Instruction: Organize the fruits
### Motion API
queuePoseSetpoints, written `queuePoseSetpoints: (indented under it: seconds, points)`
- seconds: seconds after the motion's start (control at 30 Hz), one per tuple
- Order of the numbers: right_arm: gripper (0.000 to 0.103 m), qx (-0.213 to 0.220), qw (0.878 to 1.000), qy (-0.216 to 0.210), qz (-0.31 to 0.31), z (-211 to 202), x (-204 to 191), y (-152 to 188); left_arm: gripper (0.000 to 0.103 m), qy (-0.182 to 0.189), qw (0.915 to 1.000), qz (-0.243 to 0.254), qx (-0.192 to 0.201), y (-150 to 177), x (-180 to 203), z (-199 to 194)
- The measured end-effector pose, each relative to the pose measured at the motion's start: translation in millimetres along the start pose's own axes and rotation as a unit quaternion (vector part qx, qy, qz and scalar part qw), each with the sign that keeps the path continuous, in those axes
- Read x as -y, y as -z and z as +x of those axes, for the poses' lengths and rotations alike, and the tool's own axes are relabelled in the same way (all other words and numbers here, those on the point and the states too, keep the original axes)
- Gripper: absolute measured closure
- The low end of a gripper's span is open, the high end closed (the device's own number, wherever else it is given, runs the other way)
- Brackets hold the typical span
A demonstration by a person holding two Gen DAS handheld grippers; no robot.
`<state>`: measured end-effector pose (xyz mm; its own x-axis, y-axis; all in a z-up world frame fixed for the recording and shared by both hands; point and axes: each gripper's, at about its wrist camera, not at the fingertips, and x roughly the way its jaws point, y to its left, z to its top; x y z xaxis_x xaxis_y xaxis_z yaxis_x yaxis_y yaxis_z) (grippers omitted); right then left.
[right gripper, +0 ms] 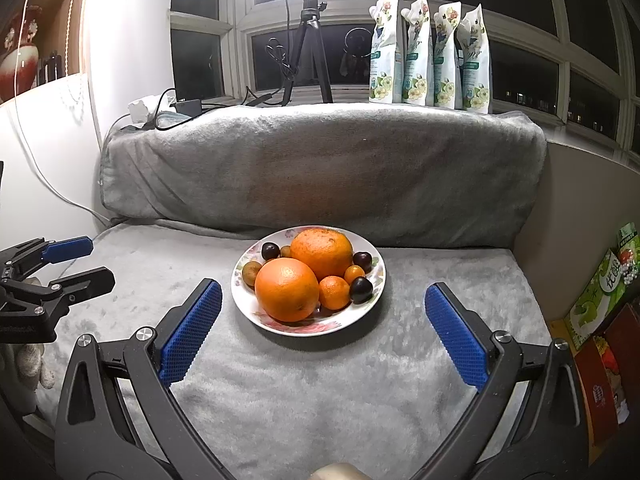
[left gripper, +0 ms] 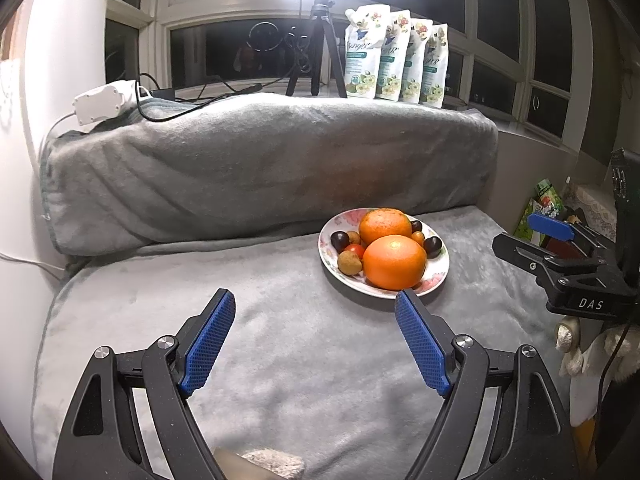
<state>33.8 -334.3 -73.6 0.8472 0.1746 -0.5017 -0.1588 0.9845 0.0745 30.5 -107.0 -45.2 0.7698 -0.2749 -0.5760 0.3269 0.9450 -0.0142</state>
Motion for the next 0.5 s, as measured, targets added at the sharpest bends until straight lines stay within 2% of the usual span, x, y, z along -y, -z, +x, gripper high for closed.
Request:
queuePoseSetpoints:
  seconds: [0.5]
  points:
    - [0.000, -0.006, 1.000, 0.001, 0.005, 1.5, -1.7, 4.7, 0.021, -0.003, 1.0000, -0.001, -0.003, 1.8, 0.0, 0.8]
